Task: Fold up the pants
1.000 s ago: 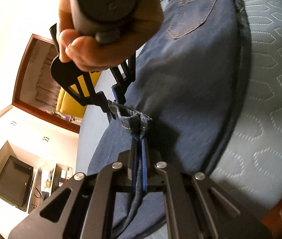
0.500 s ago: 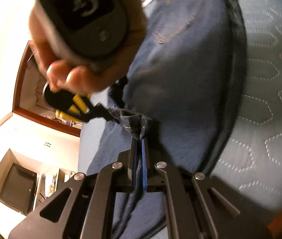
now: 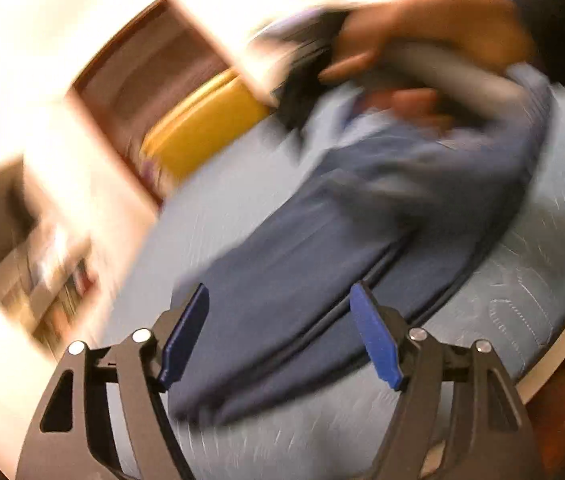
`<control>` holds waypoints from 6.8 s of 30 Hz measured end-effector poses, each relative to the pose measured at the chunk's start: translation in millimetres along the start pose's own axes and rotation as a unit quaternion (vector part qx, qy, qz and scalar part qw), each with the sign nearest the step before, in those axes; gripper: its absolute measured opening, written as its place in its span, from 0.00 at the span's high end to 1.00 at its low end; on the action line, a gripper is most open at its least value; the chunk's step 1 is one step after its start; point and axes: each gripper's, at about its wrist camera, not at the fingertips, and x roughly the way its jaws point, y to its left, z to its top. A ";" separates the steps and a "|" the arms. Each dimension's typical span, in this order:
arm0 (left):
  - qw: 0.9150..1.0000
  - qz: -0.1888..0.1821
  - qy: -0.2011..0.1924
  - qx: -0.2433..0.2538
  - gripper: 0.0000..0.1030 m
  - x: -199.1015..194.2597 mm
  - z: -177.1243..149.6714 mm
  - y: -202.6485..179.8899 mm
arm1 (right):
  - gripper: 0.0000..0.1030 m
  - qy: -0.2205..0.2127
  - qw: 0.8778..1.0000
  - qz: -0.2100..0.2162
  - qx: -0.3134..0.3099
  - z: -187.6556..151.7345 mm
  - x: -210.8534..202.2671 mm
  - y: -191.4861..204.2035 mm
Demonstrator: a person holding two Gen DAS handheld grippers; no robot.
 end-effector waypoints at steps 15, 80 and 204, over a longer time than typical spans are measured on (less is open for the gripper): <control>0.970 -0.049 0.107 -0.212 0.28 21.2 -82.1 129.7 | 0.22 0.096 0.983 0.047 0.148 -113.1 8.1 -43.5; 0.977 0.064 0.099 0.180 0.12 49.9 -88.8 86.5 | 0.92 0.156 0.979 0.085 0.102 -120.7 11.8 -14.6; 0.740 -0.271 0.154 -0.597 0.75 71.9 -162.1 175.7 | 0.27 0.051 0.993 -0.039 -0.097 -83.7 -51.5 111.9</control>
